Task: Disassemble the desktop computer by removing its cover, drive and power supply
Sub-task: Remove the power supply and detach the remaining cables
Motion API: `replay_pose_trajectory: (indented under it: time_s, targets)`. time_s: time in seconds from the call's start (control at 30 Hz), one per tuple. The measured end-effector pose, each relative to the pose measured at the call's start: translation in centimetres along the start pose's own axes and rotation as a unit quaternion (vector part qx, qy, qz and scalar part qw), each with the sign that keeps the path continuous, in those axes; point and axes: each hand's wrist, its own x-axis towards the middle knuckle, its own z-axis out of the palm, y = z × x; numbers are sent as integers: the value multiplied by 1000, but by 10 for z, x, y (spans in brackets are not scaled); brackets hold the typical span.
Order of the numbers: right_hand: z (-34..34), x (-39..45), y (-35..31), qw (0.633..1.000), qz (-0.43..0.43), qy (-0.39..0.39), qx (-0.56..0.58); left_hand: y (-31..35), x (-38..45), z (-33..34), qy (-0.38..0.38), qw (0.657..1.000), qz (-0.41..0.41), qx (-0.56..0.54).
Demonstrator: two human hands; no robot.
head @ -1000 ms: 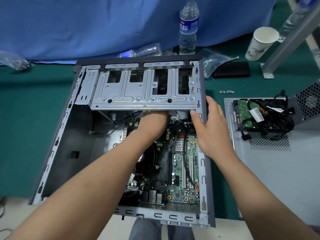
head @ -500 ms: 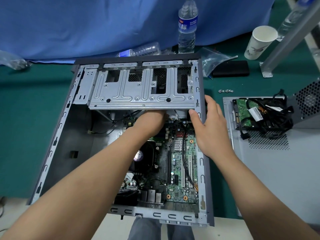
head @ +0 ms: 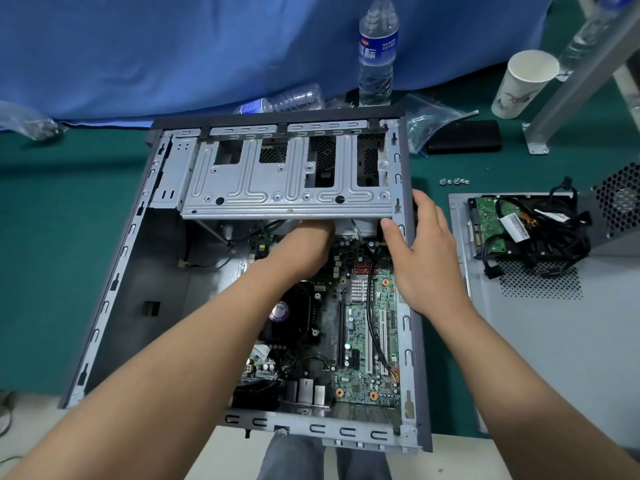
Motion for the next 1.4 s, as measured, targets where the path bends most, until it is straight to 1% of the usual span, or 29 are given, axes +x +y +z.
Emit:
replay_pose_trajectory:
  time_s: [0.13,0.3,0.37,0.43,0.63,0.77,0.93,1.03,1.23,1.4]
  targets:
    - [0,-1,1,1000,-3,3,-3,1,1,4,37,999,-19,-15]
    - [0,0,1,1000,-4,5,-3,2,4,9,63,996,-58,-2]
    - [0,0,1,1000,-6,4,-2,1,4,9,58,996,-65,6]
    - [0,0,0,1000,-8,5,2,1,3,8,36,997,-63,13]
    - [0,-1,-1,1000,-10,5,1,1,0,3,-1,1000,-24,8]
    - [0,-1,-1,1000,-12,7,2,1,2,6,12,999,-33,26]
    - [0,0,0,1000,-5,3,3,4,6,10,53,995,-64,50]
    - [0,0,0,1000,-6,2,3,2,6,11,44,995,-75,53]
    - [0,0,0,1000,-6,1,4,3,0,0,5,1000,-14,-11]
    - [0,0,0,1000,-5,1,4,-2,-3,-6,40,998,6,-44]
